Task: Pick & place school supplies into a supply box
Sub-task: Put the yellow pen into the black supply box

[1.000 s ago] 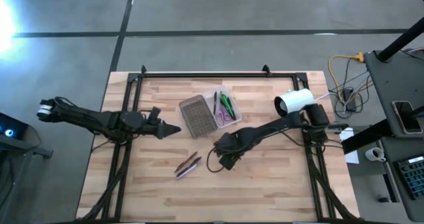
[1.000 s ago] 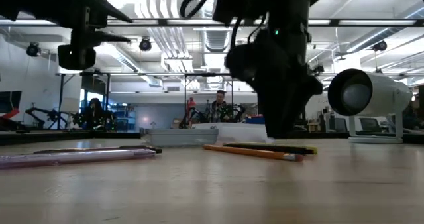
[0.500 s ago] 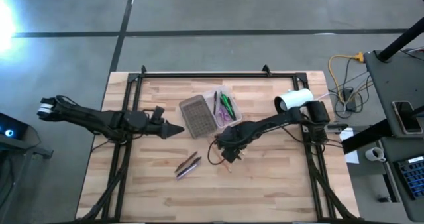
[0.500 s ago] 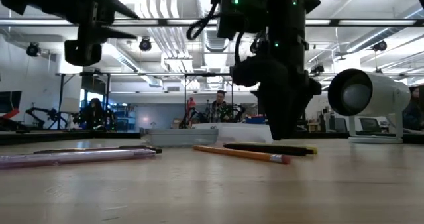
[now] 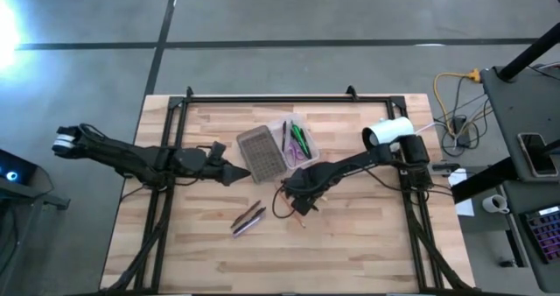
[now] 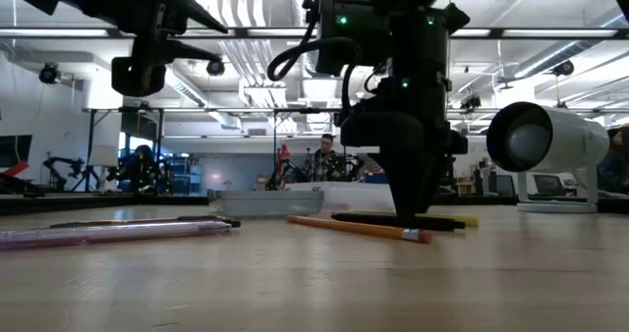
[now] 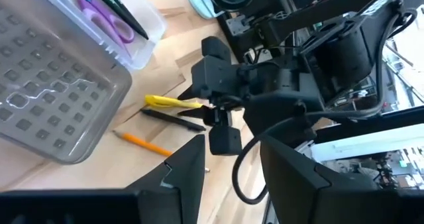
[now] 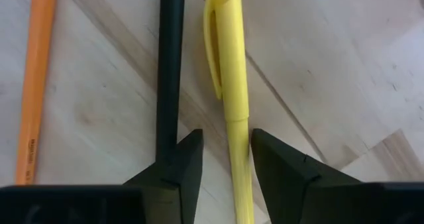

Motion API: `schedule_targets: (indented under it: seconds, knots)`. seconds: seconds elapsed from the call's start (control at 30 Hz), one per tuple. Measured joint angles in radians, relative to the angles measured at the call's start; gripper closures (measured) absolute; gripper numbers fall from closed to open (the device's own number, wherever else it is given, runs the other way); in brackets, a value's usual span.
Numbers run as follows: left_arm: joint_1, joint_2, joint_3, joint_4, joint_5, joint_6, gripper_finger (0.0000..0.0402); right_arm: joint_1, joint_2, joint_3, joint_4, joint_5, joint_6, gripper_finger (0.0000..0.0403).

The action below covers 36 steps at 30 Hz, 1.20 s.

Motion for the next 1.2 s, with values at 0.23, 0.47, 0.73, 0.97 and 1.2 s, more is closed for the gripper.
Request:
schedule_targets:
  seconds: [0.23, 0.47, 0.73, 0.97, 1.2]
  knots:
    - [0.000, -0.010, 0.003, -0.003, 0.000, 0.000, 0.0272, -0.007, -0.003, -0.001, -0.005, 0.015, -0.041, 0.0320]
    - [0.000, -0.011, 0.003, -0.017, -0.001, 0.015, 0.0272, -0.027, -0.009, 0.000, -0.018, 0.021, -0.101, 0.0384]
    - [-0.015, -0.015, 0.001, -0.092, 0.003, 0.016, 0.0272, -0.005, -0.214, 0.022, -0.002, 0.065, -0.044, 0.0387]
    - [-0.065, -0.016, 0.001, -0.209, 0.004, 0.015, 0.0272, -0.182, -0.374, 0.022, 0.097, 0.091, 0.022, 0.0388]
    - [-0.104, -0.015, 0.000, -0.276, 0.004, 0.015, 0.0272, -0.396, -0.261, 0.023, 0.165, -0.085, -0.055, 0.0382]
